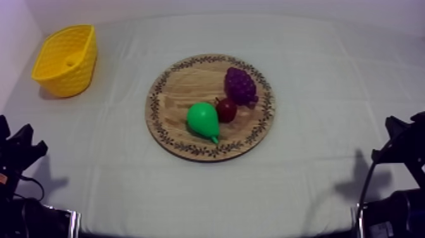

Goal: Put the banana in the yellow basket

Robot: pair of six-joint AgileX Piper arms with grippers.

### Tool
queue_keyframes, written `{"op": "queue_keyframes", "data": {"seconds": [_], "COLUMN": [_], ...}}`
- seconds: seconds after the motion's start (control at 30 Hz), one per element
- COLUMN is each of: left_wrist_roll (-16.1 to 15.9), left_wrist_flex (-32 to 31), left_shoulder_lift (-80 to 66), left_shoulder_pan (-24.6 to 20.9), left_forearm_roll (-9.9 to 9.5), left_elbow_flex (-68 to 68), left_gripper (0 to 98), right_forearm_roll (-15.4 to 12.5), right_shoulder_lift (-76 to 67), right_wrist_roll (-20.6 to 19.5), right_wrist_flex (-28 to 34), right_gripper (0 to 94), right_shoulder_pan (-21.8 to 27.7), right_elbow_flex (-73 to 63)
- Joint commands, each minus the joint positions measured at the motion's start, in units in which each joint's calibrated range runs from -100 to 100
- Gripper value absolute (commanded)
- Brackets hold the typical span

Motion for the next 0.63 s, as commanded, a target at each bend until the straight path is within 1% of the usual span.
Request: {"op": "queue_keyframes", "data": {"seconds": [0.0, 0.07, 0.23, 0.3, 0.6], "left_wrist_roll": [11.93, 11.89, 8.97, 8.30, 7.88], "left_wrist_flex": [-0.51, -0.75, -0.95, -0.97, -0.98], "left_shoulder_lift": [-0.06, -0.07, -0.07, -0.07, -0.07], "left_shoulder_pan": [-0.06, -0.08, -0.09, -0.09, -0.10], "left_forearm_roll": [0.16, 0.25, 0.31, 0.32, 0.33], "left_elbow_flex": [0.17, 0.25, 0.31, 0.32, 0.32], "left_gripper": [0.0, 0.0, 0.0, 0.0, 0.0], "right_forearm_roll": [0.01, 0.01, 0.01, 0.01, 0.01], "right_shoulder_lift": [0.04, 0.04, 0.04, 0.04, 0.04], "right_wrist_roll": [0.04, 0.04, 0.04, 0.04, 0.04], "right_wrist_flex": [0.04, 0.04, 0.04, 0.04, 0.04], "right_gripper": [0.6, 0.6, 0.6, 0.6, 0.6], "right_shoulder_pan": [-0.02, -0.02, -0.02, -0.02, -0.02], "right_elbow_flex": [-0.03, -0.03, -0.03, -0.03, -0.03]}}
